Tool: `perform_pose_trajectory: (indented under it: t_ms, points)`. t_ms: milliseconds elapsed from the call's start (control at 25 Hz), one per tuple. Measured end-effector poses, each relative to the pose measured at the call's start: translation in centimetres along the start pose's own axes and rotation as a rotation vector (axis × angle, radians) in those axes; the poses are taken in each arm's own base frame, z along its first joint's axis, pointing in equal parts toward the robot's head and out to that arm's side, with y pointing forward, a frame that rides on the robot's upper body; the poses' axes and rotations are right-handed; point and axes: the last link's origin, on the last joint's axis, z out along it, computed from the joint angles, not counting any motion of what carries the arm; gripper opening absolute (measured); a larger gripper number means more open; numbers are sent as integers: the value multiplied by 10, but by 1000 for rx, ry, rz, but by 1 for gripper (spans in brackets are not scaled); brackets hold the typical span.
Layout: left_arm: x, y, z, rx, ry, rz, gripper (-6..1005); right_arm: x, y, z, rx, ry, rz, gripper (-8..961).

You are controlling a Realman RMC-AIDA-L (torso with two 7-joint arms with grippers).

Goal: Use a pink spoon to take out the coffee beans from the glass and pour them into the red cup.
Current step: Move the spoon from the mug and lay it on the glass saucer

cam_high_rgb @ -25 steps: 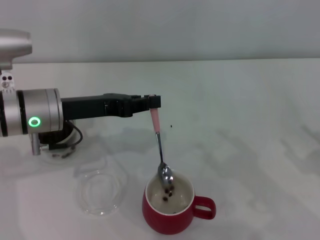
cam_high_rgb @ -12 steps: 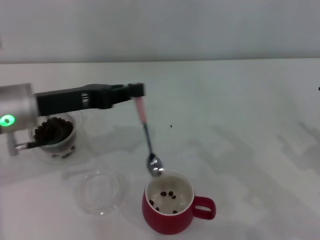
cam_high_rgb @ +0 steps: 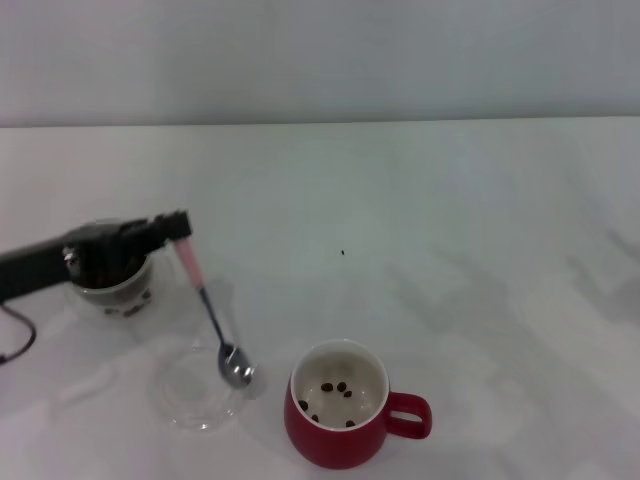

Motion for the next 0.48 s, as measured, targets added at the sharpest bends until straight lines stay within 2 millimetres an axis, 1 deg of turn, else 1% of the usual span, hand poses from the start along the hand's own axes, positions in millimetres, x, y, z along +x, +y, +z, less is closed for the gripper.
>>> perform_pose_trajectory:
  t_ms: [240, 360, 480]
  points:
    - [-21, -9, -23, 63, 40, -23, 123, -4, -6, -1, 34, -22, 50, 733]
    - [-28, -11, -32, 86, 55, -24, 123, -4, -6, -2, 33, -20, 60, 733]
    - [-30, -13, -38, 102, 66, -25, 123, -3, -6, -3, 33, -15, 63, 733]
